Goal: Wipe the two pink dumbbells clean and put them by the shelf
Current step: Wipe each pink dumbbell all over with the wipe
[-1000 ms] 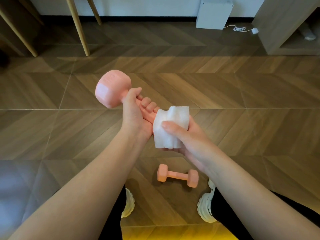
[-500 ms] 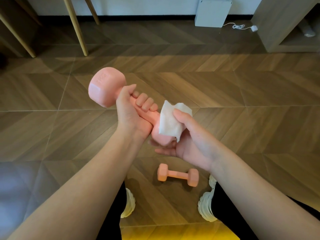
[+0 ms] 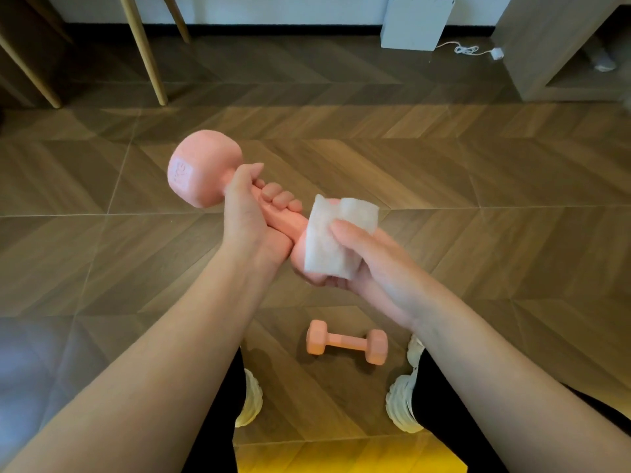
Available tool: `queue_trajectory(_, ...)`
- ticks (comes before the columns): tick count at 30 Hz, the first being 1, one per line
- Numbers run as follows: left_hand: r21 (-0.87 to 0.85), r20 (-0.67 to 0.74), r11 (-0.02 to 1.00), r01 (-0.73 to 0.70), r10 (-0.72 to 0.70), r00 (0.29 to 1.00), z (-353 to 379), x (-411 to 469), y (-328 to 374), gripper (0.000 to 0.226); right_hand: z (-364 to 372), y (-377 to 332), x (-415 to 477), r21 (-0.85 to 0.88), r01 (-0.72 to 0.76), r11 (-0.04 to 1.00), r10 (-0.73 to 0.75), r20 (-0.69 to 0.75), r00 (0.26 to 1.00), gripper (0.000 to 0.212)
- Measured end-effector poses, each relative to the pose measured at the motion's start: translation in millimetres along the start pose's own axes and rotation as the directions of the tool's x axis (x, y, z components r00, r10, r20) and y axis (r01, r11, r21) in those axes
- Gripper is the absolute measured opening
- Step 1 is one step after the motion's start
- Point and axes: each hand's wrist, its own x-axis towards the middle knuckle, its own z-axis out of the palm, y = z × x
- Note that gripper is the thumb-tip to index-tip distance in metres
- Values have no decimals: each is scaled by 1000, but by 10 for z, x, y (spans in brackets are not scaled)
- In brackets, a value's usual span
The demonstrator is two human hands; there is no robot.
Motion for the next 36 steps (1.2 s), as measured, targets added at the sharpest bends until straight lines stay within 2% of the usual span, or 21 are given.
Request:
queue_trajectory(2,-20,-2,1000,11,-11,1000,-18,10,20,33,-19,6,-14,-72,10,997,-8,30,1000,45)
queue_trajectory(5,-15,-12,999,31,-31,999,-39,3,1,33,44,79,19,-173,13,985,-32,-106,994,56)
queue_trajectory(7,-18,-21,999,43,-43,999,-42,-5,-31,33,80,104,51,-160,5,987,-36,-186,982,46)
queue_trajectory(9,-26,-14,998,55,-55,998,-28,-13,-52,33,64,78,49,-133,-4,991,-23,-196,980,32)
queue_trajectory(12,-34,1,998,43,-43,999,-7,-9,-42,32,-2,3,-5,-101,2,995,-8,-56,998,43)
queue_trajectory(14,-27,-3,999,38,-38,999,-14,1,-33,33,-24,3,-36,-122,10,993,-12,-12,1000,48)
queue_trajectory(16,-7,-8,999,46,-46,999,-26,-4,-43,33,5,47,-31,-158,23,987,-34,-67,997,47)
queue_trajectory(20,-16,-10,998,53,-53,999,-16,-26,-86,34,49,100,28,-157,20,987,-54,-211,976,27)
queue_trajectory(22,-20,1,999,37,-37,999,3,-32,-76,33,0,50,17,-117,13,993,-28,-128,991,26)
queue_trajectory(25,-25,3,999,21,-21,1000,-4,-28,-31,33,-50,-9,-31,-123,12,992,-8,37,999,46)
queue_trajectory(28,0,3,1000,27,-27,1000,-26,-40,-33,32,11,43,-37,-183,26,983,-36,-53,998,49)
queue_trajectory(32,-5,8,999,40,-40,999,-20,-49,-76,33,90,72,23,-128,6,992,-37,-238,970,13)
queue_trajectory(34,7,19,999,35,-36,999,-19,-35,-72,33,49,44,32,-59,-21,998,7,-234,972,21)
queue_trajectory(36,24,33,999,33,-34,999,-29,-22,-59,33,-1,19,9,0,-55,998,55,-141,988,27)
